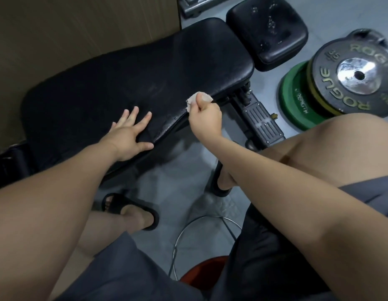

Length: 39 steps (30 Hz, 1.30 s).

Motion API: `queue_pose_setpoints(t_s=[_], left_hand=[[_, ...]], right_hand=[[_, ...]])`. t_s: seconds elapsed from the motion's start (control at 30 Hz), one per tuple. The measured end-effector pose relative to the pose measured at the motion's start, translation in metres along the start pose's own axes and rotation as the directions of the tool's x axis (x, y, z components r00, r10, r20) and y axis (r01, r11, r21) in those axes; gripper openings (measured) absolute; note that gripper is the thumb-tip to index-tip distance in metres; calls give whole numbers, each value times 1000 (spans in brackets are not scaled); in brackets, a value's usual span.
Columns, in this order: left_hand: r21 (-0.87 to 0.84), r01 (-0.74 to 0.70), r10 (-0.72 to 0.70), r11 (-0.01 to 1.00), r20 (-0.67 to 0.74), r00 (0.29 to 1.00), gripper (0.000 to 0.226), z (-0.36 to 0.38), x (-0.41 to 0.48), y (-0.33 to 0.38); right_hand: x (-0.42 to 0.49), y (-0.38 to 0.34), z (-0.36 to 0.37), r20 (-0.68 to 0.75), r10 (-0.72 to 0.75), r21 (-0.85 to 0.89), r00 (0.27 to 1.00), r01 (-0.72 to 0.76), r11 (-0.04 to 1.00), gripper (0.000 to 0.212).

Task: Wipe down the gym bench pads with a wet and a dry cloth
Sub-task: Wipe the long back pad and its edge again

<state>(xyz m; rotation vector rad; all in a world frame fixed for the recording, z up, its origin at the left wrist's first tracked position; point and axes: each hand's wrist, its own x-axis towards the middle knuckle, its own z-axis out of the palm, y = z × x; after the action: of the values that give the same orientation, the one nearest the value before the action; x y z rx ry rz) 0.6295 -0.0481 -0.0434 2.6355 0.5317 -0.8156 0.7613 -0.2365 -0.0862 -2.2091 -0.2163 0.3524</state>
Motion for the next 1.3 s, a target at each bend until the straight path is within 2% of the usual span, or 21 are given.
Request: queue_pose_setpoints(t_s=[0.07,0.13,0.23,0.27,0.33,0.4,0.43,0.53,0.6,0.7,0.8,0.87,0.97,1.03,1.1,1.17,1.23,1.3], left_hand=[[-1,6,-6,1000,12,1000,94,-1,1,0],[-4,11,-11,1000,19,1000,94,-1,0,2],[-2,22,-22,1000,24,999,93,-2,0,4],[-4,28,-28,1000,29,999,92,-3,0,4],[-17,32,-31,999,39,999,92,-4,1,6],[-30,30,-29,999,40,999,92,-4,1,5],[-34,32,-31,999,41,999,92,-4,1,4],[-35,38,-37,999,50,998,93,-4,2,6],[-29,52,-51,998,55,997,94,-7,3,9],[-12,78,-77,997,69,995,96,-10,5,14],[-9,90,-89,996,87,992,97,-10,6,16],[-9,95,-93,995,96,991,97,-9,6,17],[-5,106,-105,994,90,990,99,-9,7,18],[-6,113,-112,994,88,990,100,-11,8,20],[-11,119,-117,993,93,989,101,-13,9,22],[-7,125,-123,992,100,987,102,-14,10,22],[5,130,-130,991,108,986,103,-14,9,22],[17,135,-136,991,110,985,104,-15,10,24]], right_hand=[[2,1,-7,-3,-8,28,1000,8,1000,24],[2,4,-9,3,17,61,1000,-17,998,18],[-20,-4,5,41,-130,67,991,127,990,24],[-29,-6,13,113,-204,84,972,195,977,23],[-47,-8,19,275,-369,87,888,359,929,28],[-40,-4,13,339,-474,122,813,462,879,33],[-27,1,5,320,-473,81,821,474,877,32],[0,13,-18,119,-311,-116,943,324,939,25],[-8,11,-12,51,-301,-137,952,305,942,28],[-38,3,6,148,-345,-97,927,361,927,22],[-31,9,-1,249,-377,-65,892,404,912,22],[-11,18,-17,157,-318,-19,935,324,946,18],[7,27,-22,-52,-169,-106,984,162,981,21],[-8,19,-8,-39,-152,-111,988,147,983,20],[-32,12,10,66,-225,-55,972,228,972,17],[-42,14,12,145,-275,-18,950,280,960,25],[-30,15,-3,130,-283,-30,950,289,957,28],[-11,18,-23,21,-162,24,987,162,987,24]])
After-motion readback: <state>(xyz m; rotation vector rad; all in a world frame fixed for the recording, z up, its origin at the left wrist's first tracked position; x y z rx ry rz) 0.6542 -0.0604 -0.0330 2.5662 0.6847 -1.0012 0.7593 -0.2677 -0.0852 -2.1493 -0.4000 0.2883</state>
